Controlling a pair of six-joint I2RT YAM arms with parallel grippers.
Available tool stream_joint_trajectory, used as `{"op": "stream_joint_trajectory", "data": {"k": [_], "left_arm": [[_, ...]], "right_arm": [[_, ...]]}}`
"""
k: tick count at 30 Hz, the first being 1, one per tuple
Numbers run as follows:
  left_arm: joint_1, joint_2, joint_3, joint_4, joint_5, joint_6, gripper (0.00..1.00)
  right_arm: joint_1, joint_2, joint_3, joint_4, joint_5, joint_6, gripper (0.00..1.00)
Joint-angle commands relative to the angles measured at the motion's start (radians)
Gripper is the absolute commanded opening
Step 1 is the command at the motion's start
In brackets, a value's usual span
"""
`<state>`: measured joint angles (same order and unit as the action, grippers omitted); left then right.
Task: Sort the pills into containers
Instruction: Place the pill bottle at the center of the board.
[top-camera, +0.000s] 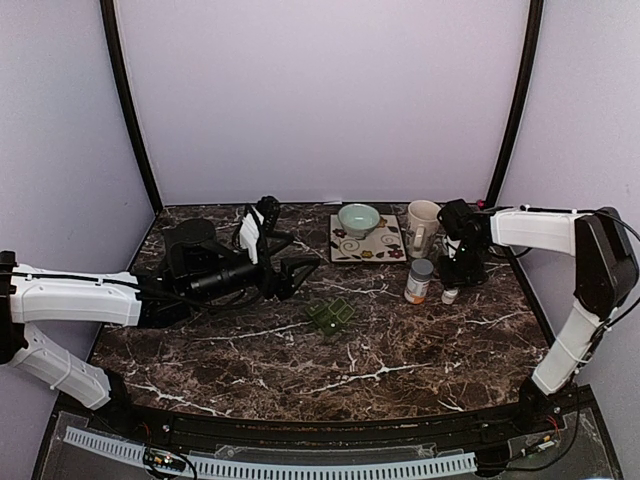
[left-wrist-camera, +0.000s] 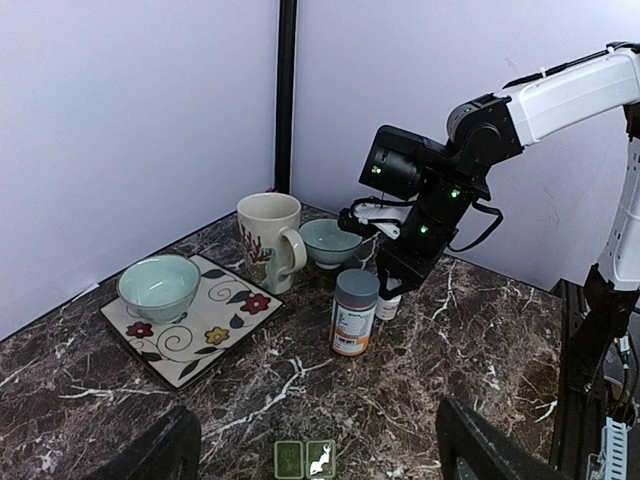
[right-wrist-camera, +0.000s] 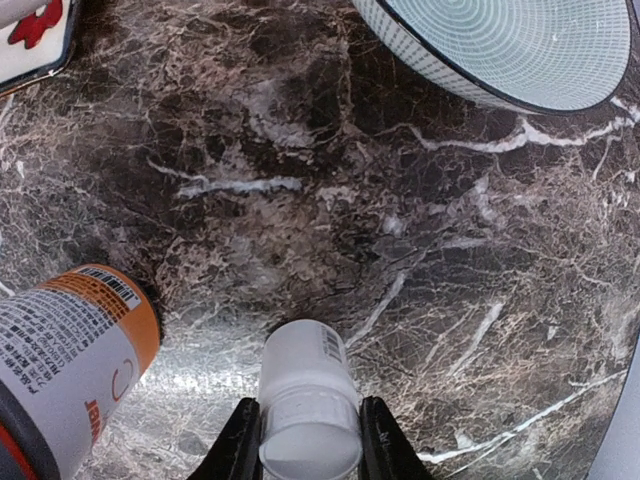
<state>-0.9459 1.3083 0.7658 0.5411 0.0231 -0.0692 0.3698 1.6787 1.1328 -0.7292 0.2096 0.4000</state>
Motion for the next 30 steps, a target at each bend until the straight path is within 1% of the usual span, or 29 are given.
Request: {"op": "stream_joint_trajectory", "data": {"k": [1, 5, 10, 14, 21, 30], "left_arm": [[0.007, -0.003, -0.004, -0.007, 0.014, -0.016, 0.84], [0.009, -0.003, -0.003, -0.007, 0.016, -0.020, 0.84], [0.010, 0.003, -0.002, -0.008, 0.024, -0.024, 0.84], [0.012, 0.006, 0.000, -0.006, 0.028, -0.026, 0.84], [0.015, 0.005, -0.001, -0.004, 0.033, -0.030, 0.84], [0.021, 0.005, -0.001, -0.005, 0.039, -0.039, 0.84]], "right_arm": [[-0.012, 0.008, -0.020, 0.040, -0.013, -0.010, 0.07], [-0.013, 0.012, -0.029, 0.046, -0.016, -0.010, 0.18], [-0.015, 0.000, -0.031, 0.046, -0.015, -0.010, 0.37], [-0.015, -0.009, -0.027, 0.042, -0.015, -0.009, 0.46], [-0.015, -0.056, -0.024, 0.035, -0.009, 0.005, 0.54], [-0.011, -0.160, 0.010, -0.002, 0.017, 0.015, 0.56]]}}
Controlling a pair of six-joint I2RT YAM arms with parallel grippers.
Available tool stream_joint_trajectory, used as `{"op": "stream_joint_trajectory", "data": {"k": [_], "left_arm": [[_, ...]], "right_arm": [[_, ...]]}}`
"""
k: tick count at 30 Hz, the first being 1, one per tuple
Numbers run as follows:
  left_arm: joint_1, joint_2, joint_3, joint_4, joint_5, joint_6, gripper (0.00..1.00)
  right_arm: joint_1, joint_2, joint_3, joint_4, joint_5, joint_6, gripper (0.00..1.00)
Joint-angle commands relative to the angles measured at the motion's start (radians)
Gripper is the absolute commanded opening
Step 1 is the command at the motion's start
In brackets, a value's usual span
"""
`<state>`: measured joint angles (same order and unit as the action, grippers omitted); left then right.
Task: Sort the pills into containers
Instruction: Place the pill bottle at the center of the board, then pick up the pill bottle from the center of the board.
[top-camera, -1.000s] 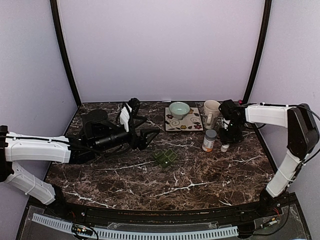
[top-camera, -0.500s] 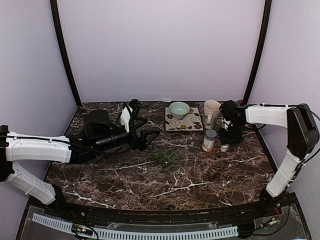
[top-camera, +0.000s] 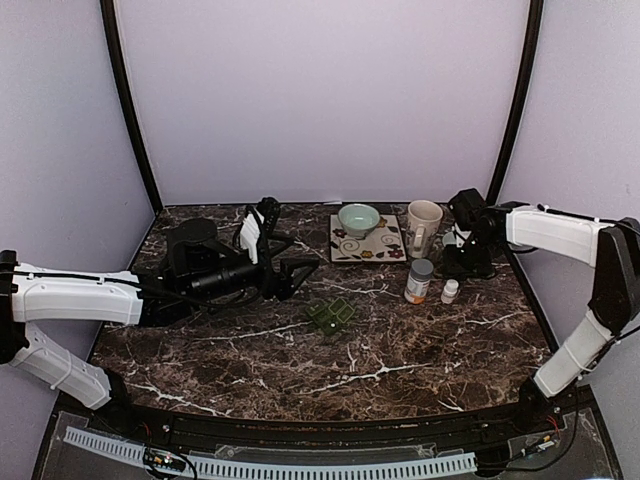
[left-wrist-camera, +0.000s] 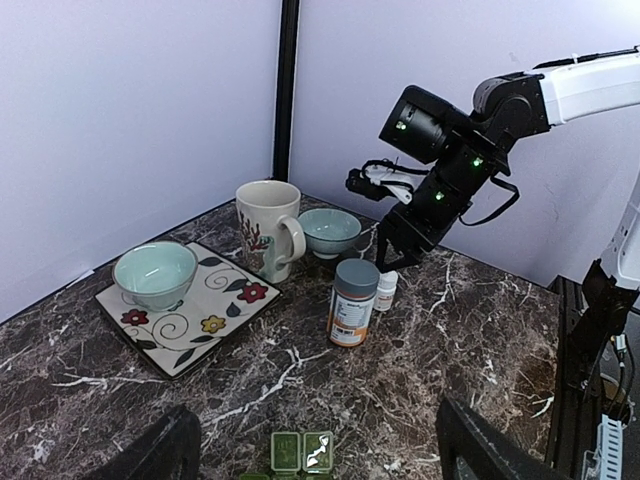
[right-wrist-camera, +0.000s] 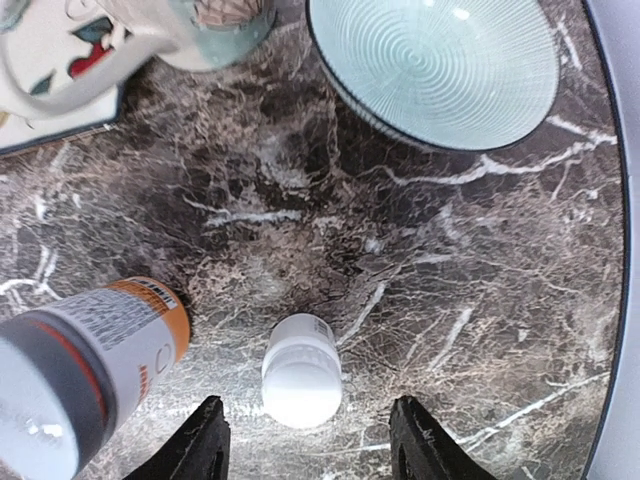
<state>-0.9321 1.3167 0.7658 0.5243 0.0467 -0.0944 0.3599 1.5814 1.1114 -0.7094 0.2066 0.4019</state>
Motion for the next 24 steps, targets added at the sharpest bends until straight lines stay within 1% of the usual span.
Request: {"op": "stream_joint_trajectory", "data": {"k": [1, 3, 6, 11, 16, 24], "left_arm": [[0.007, -0.004, 0.000, 0.012, 0.016, -0.014, 0.84], [0.008, -0.004, 0.000, 0.011, 0.018, -0.016, 0.84], [0.009, -0.002, 0.003, 0.008, 0.022, -0.016, 0.84], [0.013, 0.001, 0.004, 0.004, 0.027, -0.019, 0.84], [0.016, 0.001, 0.004, -0.001, 0.034, -0.021, 0.84], [0.022, -0.001, 0.001, -0.004, 0.039, -0.021, 0.84]], "right_arm": [[-0.001, -0.072, 0.034, -0.024, 0.013, 0.010, 0.56], [0.007, -0.089, 0.035, -0.022, -0.007, 0.004, 0.56], [0.033, -0.095, 0.088, -0.023, -0.037, -0.007, 0.56], [0.089, -0.052, 0.173, -0.060, -0.046, -0.016, 0.56], [0.116, -0.003, 0.230, -0.073, -0.062, -0.016, 0.57], [0.132, 0.073, 0.269, -0.094, -0.084, -0.033, 0.64]]}}
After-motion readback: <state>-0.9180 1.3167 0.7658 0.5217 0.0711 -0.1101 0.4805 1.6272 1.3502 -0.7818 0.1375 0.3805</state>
